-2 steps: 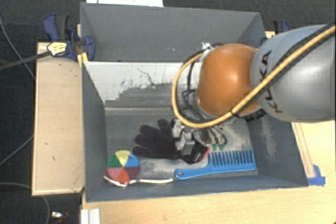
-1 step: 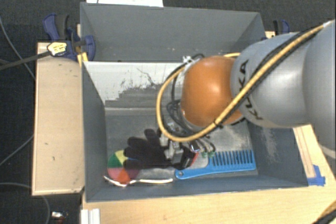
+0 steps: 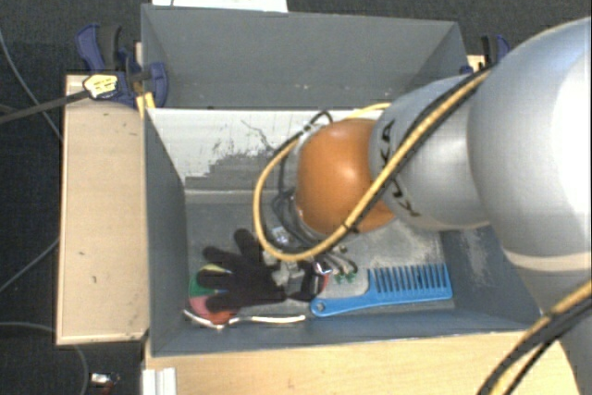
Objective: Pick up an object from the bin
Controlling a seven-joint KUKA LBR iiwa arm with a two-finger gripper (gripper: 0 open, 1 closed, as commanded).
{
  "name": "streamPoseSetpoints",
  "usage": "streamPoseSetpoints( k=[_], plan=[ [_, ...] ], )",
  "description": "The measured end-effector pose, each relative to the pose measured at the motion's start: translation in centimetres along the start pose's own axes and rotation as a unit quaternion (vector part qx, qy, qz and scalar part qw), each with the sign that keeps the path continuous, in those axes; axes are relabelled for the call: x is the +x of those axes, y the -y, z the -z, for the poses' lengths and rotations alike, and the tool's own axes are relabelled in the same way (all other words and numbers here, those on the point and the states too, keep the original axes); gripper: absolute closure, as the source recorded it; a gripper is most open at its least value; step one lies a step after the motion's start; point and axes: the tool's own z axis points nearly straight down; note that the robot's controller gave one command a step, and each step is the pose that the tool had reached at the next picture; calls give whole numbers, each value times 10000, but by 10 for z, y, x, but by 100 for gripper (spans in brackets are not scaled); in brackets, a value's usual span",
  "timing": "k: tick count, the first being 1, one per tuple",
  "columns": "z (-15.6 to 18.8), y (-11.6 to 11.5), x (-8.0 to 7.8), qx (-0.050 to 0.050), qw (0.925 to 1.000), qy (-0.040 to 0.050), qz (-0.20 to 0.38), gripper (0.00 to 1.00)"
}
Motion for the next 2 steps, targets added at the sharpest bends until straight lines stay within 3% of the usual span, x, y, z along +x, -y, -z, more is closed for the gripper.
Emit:
streamPoseSetpoints(
  k=[1,2],
  plan=[
    [21,1,4,-4,10000,-68,-21,100],
    [106,-3,3,-3,9999,-56,-152,100]
  ],
)
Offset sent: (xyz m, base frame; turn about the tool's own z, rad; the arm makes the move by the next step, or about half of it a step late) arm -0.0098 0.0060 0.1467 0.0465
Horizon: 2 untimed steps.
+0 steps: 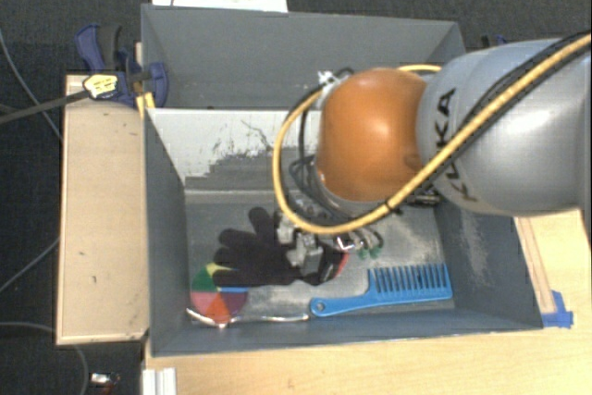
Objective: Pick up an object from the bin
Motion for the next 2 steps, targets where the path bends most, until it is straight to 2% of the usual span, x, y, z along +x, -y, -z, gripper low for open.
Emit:
streamPoseSetpoints(
  k=[1,2],
  plan=[
    [41,19,-11,3,10000,46,-64,100],
    [5,12,-14,5,9998,90,150,100]
  ],
)
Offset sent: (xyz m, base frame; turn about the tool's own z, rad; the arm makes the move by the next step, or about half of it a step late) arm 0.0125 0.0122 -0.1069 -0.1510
